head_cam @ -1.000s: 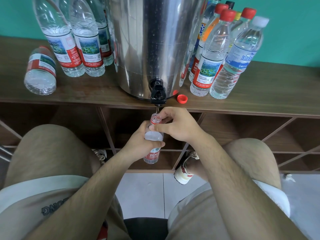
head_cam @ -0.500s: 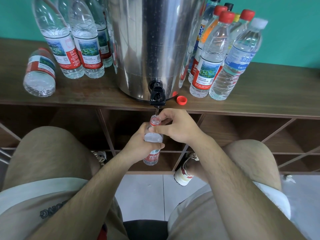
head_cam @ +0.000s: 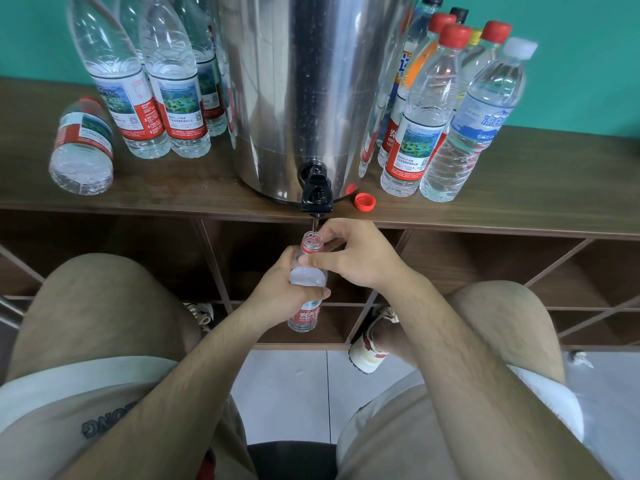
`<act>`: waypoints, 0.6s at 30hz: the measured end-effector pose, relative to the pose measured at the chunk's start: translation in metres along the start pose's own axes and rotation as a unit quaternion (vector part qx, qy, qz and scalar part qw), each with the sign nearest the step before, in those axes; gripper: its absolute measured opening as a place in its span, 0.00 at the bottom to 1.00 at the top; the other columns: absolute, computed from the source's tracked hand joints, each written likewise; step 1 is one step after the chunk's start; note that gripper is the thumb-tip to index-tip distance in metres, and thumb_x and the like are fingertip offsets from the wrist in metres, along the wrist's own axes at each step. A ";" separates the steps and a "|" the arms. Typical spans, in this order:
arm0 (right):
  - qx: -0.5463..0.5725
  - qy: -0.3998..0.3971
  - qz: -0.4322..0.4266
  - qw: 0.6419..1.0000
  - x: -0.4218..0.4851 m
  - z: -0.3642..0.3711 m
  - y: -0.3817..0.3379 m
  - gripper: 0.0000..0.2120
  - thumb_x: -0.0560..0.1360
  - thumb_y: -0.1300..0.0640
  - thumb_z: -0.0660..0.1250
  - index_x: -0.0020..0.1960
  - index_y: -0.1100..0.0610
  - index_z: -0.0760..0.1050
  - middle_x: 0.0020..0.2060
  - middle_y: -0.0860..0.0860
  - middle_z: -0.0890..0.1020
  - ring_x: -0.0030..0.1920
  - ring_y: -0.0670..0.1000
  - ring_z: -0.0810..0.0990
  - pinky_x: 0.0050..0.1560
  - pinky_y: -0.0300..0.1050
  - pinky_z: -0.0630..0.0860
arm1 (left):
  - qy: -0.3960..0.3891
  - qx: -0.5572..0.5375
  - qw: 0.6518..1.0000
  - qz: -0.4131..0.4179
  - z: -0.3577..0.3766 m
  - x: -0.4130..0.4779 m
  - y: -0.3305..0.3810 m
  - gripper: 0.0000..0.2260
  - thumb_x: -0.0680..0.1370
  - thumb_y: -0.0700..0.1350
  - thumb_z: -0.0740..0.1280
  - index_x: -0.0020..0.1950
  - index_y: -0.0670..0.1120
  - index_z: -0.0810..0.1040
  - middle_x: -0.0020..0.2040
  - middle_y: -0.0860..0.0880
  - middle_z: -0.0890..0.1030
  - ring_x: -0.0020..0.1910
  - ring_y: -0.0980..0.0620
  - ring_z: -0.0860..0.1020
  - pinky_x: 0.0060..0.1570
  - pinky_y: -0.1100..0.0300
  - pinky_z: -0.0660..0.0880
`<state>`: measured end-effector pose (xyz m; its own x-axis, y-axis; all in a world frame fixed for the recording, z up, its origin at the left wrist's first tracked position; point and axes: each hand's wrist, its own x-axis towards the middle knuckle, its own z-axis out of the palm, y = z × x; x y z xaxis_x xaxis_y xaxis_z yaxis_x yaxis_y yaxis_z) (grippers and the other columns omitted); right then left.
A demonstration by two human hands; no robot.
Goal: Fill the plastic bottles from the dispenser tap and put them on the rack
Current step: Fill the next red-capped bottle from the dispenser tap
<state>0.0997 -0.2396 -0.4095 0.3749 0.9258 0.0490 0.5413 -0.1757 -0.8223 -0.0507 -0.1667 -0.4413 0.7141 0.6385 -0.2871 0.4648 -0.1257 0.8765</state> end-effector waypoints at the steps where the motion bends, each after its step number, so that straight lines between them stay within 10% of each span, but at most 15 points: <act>1: 0.000 0.000 0.000 1.000 0.000 0.000 0.001 0.11 0.69 0.48 0.83 0.45 0.49 0.84 0.43 0.45 0.87 0.45 0.45 0.85 0.52 0.55 0.83 | 0.000 0.000 1.000 0.000 0.000 0.000 0.000 0.36 0.75 0.44 0.78 0.77 0.52 0.63 0.67 0.48 0.76 0.66 0.47 0.77 0.68 0.47 0.76; 18: -0.002 0.002 -0.003 1.000 0.000 0.000 0.000 0.11 0.69 0.49 0.83 0.45 0.51 0.84 0.43 0.46 0.87 0.45 0.46 0.85 0.52 0.56 0.83 | 0.001 0.003 1.000 0.002 0.000 0.000 -0.001 0.36 0.74 0.44 0.79 0.77 0.52 0.64 0.65 0.49 0.76 0.64 0.48 0.77 0.66 0.49 0.77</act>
<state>0.0998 -0.2392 -0.4098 0.3744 0.9255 0.0571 0.5472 -0.1708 -0.8194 -0.0510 -0.1663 -0.4424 0.7150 0.6393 -0.2831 0.4647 -0.1320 0.8756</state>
